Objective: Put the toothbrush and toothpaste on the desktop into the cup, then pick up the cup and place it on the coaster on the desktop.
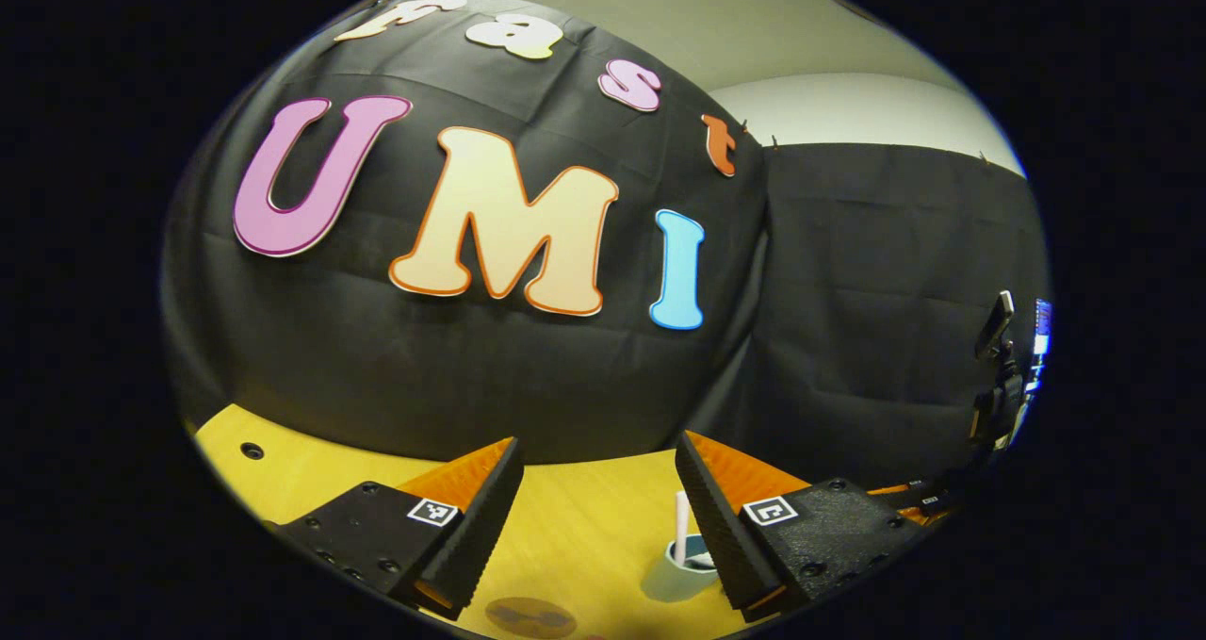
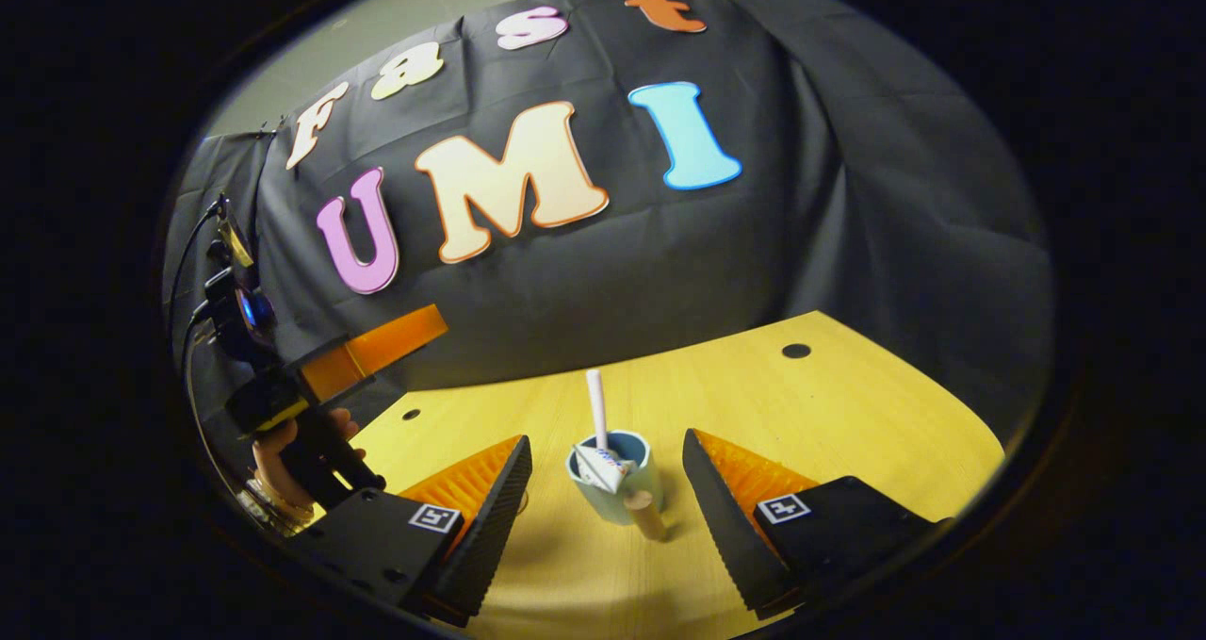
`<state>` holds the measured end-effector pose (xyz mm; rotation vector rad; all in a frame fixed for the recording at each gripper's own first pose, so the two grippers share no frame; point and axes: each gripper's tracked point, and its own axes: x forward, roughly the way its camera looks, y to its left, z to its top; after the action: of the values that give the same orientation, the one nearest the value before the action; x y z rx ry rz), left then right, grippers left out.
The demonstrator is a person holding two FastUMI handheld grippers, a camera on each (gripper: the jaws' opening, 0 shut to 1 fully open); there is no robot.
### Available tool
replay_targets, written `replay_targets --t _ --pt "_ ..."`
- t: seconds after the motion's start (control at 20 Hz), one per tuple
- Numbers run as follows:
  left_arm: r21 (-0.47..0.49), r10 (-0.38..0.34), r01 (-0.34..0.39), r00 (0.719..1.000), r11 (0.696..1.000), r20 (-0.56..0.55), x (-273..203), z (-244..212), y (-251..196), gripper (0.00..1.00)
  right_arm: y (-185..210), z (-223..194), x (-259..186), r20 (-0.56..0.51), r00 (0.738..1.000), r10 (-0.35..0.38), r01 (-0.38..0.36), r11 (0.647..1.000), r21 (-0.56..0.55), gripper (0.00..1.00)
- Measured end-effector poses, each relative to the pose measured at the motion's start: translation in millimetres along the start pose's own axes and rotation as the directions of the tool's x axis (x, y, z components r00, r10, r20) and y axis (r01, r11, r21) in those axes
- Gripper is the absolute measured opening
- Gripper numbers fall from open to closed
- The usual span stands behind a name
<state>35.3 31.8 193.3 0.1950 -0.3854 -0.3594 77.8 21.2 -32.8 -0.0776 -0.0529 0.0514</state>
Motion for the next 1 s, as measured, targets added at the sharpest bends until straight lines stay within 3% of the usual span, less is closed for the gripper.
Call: replay_targets --t 0.15,0.3,0.5,0.6,0.65,0.95,1.0 --pt "0.019 0.083 -0.083 0.996 0.996 -0.021 -18 6 28 0.93 2 -17 10 -0.109 0.993 0.04 -0.044 0.999 -0.029 0.98" --pt "0.041 0.156 -0.154 0.987 0.987 -0.037 -37 10 48 0.94 -3 -40 21 -0.242 0.968 0.058 -0.079 0.994 -0.077 0.98" --pt "0.068 0.265 -0.261 0.963 0.963 -0.057 -64 12 75 0.94 -14 -75 33 -0.424 0.903 0.064 -0.122 0.986 -0.111 0.98" --pt "0.061 0.308 -0.304 0.949 0.951 -0.066 -76 12 84 0.94 -19 -85 41 -0.48 0.875 0.063 -0.142 0.981 -0.13 0.94" --pt "0.056 0.328 -0.324 0.942 0.944 -0.075 -83 9 87 0.94 -22 -88 43 -0.506 0.861 0.055 -0.149 0.978 -0.148 0.98" --pt "0.058 0.44 -0.436 0.891 0.898 -0.112 -125 3 110 0.94 -29 -94 64 -0.642 0.766 0.023 -0.189 0.963 -0.191 0.98" --pt "0.062 0.461 -0.456 0.881 0.888 -0.11 -132 4 116 0.94 -30 -96 67 -0.663 0.748 0.016 -0.196 0.961 -0.197 0.93"
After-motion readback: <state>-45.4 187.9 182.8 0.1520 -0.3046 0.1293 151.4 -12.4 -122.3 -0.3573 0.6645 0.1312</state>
